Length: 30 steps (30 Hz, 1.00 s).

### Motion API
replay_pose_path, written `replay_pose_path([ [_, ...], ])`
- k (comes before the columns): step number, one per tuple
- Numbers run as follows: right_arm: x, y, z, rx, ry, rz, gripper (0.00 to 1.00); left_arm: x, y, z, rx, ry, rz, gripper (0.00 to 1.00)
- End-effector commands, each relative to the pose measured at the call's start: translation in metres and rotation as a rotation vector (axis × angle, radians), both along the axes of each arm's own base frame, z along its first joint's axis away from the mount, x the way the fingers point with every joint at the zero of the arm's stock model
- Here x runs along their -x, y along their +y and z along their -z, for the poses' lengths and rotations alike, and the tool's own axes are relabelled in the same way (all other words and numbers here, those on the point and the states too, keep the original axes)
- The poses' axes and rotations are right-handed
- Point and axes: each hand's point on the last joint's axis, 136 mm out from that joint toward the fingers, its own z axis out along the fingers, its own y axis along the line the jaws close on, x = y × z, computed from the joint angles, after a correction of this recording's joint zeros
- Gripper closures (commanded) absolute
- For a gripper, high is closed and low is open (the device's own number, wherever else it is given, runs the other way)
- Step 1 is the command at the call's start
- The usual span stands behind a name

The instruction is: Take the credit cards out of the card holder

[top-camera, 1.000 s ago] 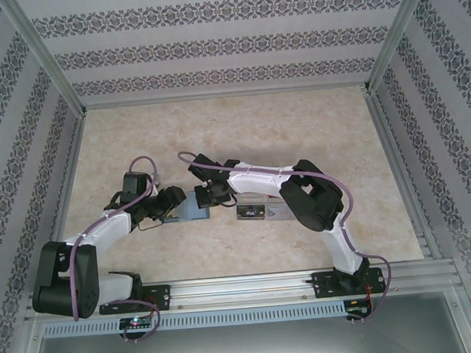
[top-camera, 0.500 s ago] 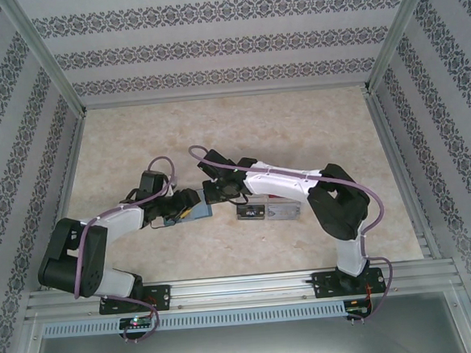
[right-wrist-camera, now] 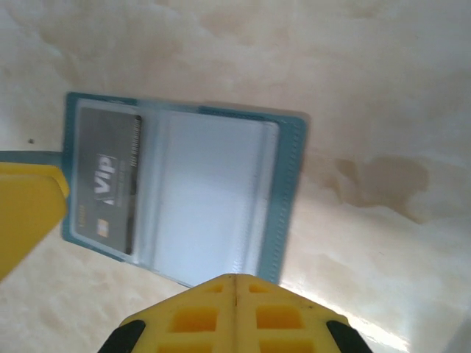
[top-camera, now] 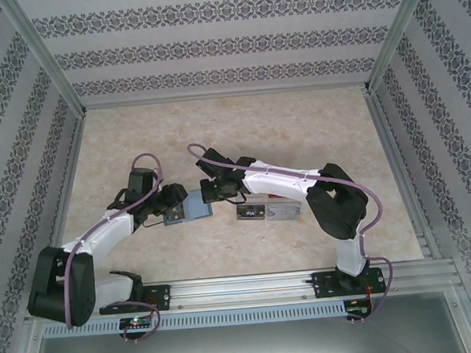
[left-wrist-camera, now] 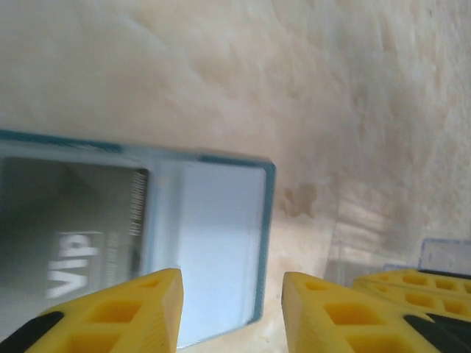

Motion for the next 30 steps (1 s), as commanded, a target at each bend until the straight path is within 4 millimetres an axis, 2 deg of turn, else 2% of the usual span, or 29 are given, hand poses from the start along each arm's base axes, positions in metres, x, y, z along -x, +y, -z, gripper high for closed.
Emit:
replay_pose_path([
  [1, -0.001, 0.031, -0.007, -0.096, 0.018, -0.047, 0.94, 0.016, 0.035, 0.015, -0.101, 0.085, -0.1, 0.69],
  [6, 0.002, 0.06, -0.003, -0.159, 0.074, -0.096, 0.92, 0.029, 0.054, 0.033, -0.105, 0.158, -0.157, 0.9],
  [9, 0.004, 0.071, 0.005, -0.177, 0.118, -0.117, 0.9, 0.029, 0.056, 0.042, -0.111, 0.183, -0.155, 0.94],
  [16, 0.006, 0.083, 0.024, -0.18, 0.208, -0.131, 0.88, 0.025, 0.05, 0.058, -0.083, 0.224, -0.134, 0.95],
  [25, 0.008, 0.079, 0.05, -0.153, 0.281, -0.102, 0.85, 0.031, 0.051, 0.068, -0.091, 0.26, -0.136, 0.95],
  [30, 0.009, 0.079, 0.057, -0.15, 0.298, -0.102, 0.85, 0.032, 0.051, 0.069, -0.089, 0.263, -0.135, 0.95],
])
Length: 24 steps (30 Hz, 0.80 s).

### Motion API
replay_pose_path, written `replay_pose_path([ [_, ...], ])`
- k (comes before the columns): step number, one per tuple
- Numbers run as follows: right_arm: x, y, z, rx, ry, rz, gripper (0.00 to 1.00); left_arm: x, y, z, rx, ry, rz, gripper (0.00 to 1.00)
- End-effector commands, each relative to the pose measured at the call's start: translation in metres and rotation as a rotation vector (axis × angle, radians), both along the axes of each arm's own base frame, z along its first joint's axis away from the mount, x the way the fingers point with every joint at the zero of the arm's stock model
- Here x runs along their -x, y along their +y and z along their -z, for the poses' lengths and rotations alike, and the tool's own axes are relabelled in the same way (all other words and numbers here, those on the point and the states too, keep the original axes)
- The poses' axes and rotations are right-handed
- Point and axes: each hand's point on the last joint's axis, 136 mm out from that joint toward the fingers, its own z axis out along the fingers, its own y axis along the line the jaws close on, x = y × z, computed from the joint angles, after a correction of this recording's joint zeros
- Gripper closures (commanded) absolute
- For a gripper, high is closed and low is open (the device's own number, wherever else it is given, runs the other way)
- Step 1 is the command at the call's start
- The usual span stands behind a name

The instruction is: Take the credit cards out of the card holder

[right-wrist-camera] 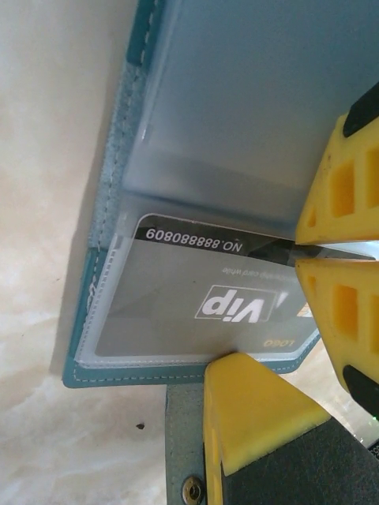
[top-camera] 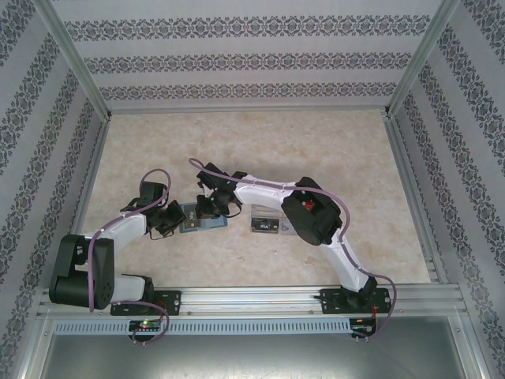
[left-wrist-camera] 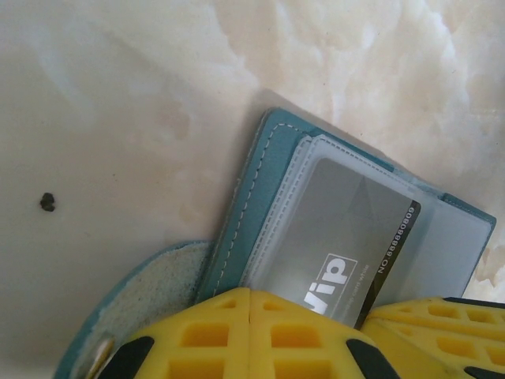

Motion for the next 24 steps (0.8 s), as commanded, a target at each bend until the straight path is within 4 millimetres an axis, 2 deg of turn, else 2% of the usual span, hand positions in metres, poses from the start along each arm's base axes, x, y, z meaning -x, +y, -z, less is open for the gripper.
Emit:
replay_pose_path([
  [1, -0.001, 0.002, 0.005, -0.003, 0.04, 0.006, 0.84, 0.008, 0.003, 0.009, -0.008, 0.026, 0.005, 0.95],
  [8, 0.0, 0.007, 0.008, -0.018, 0.055, -0.001, 0.8, 0.008, 0.001, 0.009, 0.003, 0.027, 0.008, 0.95],
  [15, -0.002, 0.011, 0.004, -0.043, 0.056, -0.003, 0.85, 0.008, 0.0, 0.008, 0.012, 0.026, 0.009, 0.95],
  [20, -0.002, 0.015, 0.004, -0.049, 0.065, -0.005, 0.79, 0.008, -0.002, 0.008, 0.02, 0.024, 0.013, 0.96],
  [24, -0.002, 0.012, 0.008, -0.035, 0.078, 0.008, 0.8, 0.009, -0.002, 0.012, 0.025, 0.038, 0.011, 0.96],
])
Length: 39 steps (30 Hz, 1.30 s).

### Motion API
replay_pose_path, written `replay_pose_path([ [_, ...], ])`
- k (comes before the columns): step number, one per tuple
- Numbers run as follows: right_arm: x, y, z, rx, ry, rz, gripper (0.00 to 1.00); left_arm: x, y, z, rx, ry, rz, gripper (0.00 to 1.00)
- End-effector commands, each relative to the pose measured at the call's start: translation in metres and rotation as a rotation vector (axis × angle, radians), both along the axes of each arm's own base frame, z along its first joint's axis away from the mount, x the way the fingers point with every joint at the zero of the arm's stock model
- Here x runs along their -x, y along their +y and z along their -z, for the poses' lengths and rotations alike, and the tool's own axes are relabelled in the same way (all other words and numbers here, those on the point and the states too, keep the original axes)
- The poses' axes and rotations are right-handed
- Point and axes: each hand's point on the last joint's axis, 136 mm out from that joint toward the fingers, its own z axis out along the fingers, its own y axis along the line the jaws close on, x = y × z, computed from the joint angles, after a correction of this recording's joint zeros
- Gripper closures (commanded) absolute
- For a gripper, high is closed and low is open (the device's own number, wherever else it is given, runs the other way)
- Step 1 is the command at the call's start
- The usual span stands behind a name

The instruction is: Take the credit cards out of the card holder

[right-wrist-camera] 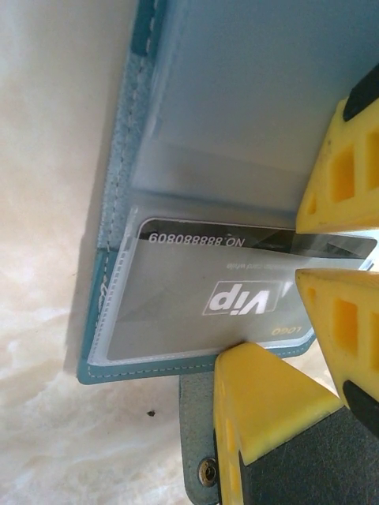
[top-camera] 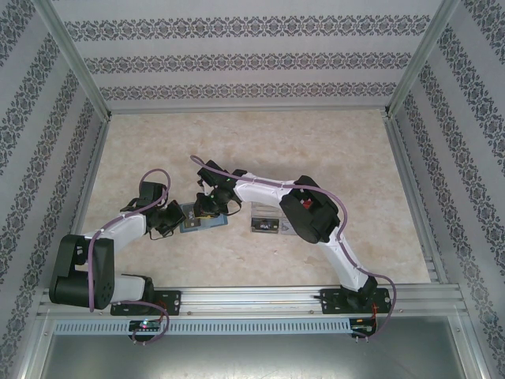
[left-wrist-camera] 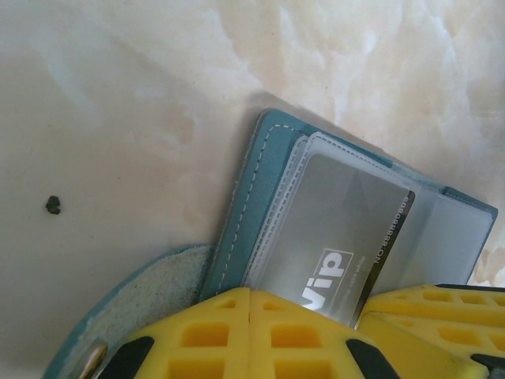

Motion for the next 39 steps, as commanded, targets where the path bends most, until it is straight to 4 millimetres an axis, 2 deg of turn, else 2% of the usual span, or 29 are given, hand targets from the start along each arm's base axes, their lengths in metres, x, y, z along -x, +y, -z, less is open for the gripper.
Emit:
replay_pose_path([
  [1, -0.001, 0.005, 0.009, -0.002, 0.024, 0.006, 0.8, 0.01, -0.002, 0.013, 0.024, 0.044, 0.009, 0.96],
  [6, -0.004, -0.005, 0.013, 0.052, 0.025, 0.04, 0.8, 0.012, 0.0, 0.016, 0.009, 0.067, 0.0, 1.0],
  [8, -0.006, -0.015, 0.014, 0.095, 0.021, 0.067, 0.8, 0.015, 0.004, 0.018, -0.013, 0.084, -0.01, 1.0],
  [14, -0.011, -0.026, 0.009, 0.12, 0.012, 0.107, 0.8, 0.018, 0.008, 0.022, -0.032, 0.106, -0.021, 1.0],
  [21, -0.008, -0.013, 0.012, 0.067, 0.045, 0.078, 0.8, 0.016, 0.002, 0.022, 0.0, 0.101, -0.003, 1.0],
  [22, -0.008, -0.01, 0.011, 0.056, 0.045, 0.071, 0.81, 0.016, 0.001, 0.022, 0.005, 0.101, -0.002, 1.0],
  [24, -0.009, -0.007, 0.01, 0.044, 0.047, 0.065, 0.89, 0.015, 0.001, 0.022, 0.004, 0.101, -0.002, 1.0],
  [25, -0.009, -0.007, 0.009, 0.043, 0.042, 0.067, 0.94, 0.015, 0.002, 0.021, -0.003, 0.104, -0.003, 1.0],
  [28, -0.012, -0.012, 0.006, 0.053, 0.024, 0.08, 0.99, 0.017, 0.006, 0.022, -0.025, 0.113, -0.013, 1.0],
  [39, -0.019, -0.043, -0.004, 0.065, -0.012, 0.145, 1.0, 0.029, 0.022, 0.028, -0.113, 0.179, -0.049, 1.0],
])
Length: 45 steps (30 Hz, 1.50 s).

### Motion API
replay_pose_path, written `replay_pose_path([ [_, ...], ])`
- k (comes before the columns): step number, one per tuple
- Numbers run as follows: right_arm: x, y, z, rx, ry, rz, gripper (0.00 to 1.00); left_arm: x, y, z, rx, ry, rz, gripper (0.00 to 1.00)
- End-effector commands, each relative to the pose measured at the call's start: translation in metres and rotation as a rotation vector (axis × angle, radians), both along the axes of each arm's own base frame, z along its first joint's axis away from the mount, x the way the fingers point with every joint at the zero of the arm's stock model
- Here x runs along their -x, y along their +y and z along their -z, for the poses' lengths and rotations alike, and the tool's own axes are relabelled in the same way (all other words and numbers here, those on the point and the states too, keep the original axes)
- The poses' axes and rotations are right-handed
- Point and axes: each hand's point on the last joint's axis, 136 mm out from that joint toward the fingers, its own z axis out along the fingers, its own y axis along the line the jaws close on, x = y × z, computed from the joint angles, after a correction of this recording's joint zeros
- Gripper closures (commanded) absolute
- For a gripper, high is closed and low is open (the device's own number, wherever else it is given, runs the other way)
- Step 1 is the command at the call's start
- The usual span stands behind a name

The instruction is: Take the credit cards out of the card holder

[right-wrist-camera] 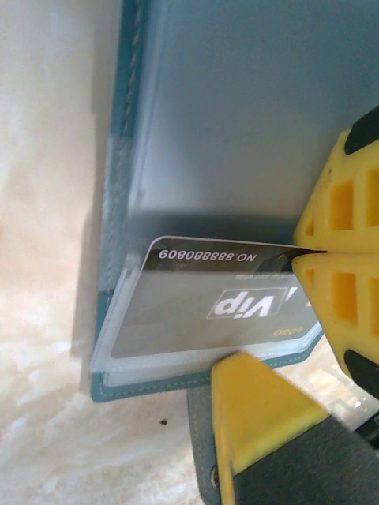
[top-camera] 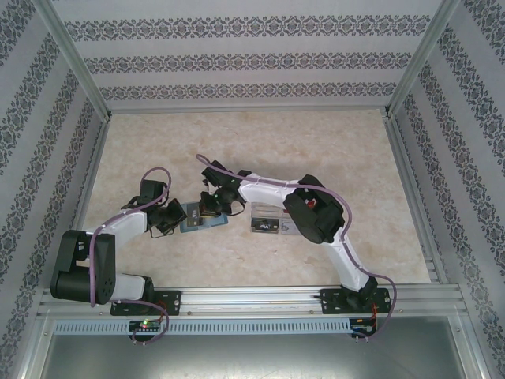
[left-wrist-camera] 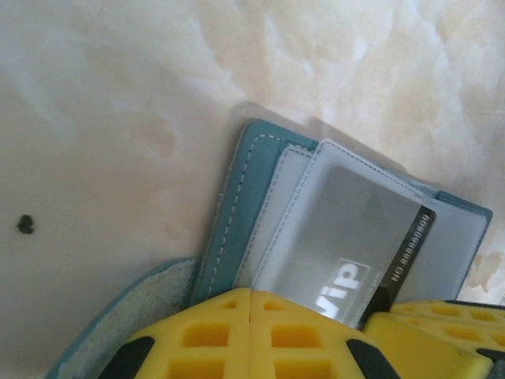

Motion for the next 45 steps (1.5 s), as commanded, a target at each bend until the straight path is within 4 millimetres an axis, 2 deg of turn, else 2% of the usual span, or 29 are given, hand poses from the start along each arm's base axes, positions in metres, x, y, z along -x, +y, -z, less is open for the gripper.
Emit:
replay_pose_path([
  [1, -0.013, -0.028, -0.004, 0.056, -0.019, 0.072, 1.0, 0.035, 0.022, 0.027, -0.117, 0.17, -0.045, 1.0],
  [6, -0.012, -0.042, -0.006, 0.06, -0.025, 0.091, 1.0, 0.035, 0.022, 0.025, -0.118, 0.169, -0.046, 1.0],
  [9, -0.012, -0.047, -0.017, 0.048, -0.048, 0.089, 1.0, 0.033, 0.021, 0.022, -0.115, 0.157, -0.043, 1.0],
  [14, -0.012, -0.06, -0.046, 0.035, -0.122, 0.05, 1.0, 0.027, 0.018, 0.013, -0.096, 0.125, -0.028, 1.0],
  [20, -0.012, -0.08, -0.098, 0.058, -0.247, -0.038, 1.0, 0.013, 0.007, -0.008, -0.042, 0.05, -0.003, 0.98],
  [22, -0.008, -0.091, -0.114, 0.102, -0.3, -0.104, 1.0, 0.008, 0.004, -0.019, -0.025, 0.015, 0.007, 0.93],
  [26, 0.002, -0.13, -0.136, 0.301, -0.45, -0.272, 1.0, -0.001, 0.0, -0.041, -0.004, -0.052, 0.016, 0.81],
  [31, 0.017, -0.176, -0.153, 0.514, -0.654, -0.506, 1.0, -0.008, 0.0, -0.063, -0.002, -0.124, 0.019, 0.5],
  [37, 0.047, -0.219, -0.145, 0.644, -0.817, -0.807, 1.0, -0.014, -0.002, -0.084, 0.003, -0.196, 0.037, 0.24],
  [41, 0.06, -0.245, -0.133, 0.72, -0.796, -0.911, 1.0, -0.015, -0.002, -0.09, -0.01, -0.212, 0.053, 0.12],
  [45, 0.067, -0.272, -0.113, 0.83, -0.723, -1.016, 1.0, -0.014, -0.002, -0.093, -0.015, -0.22, 0.064, 0.05],
])
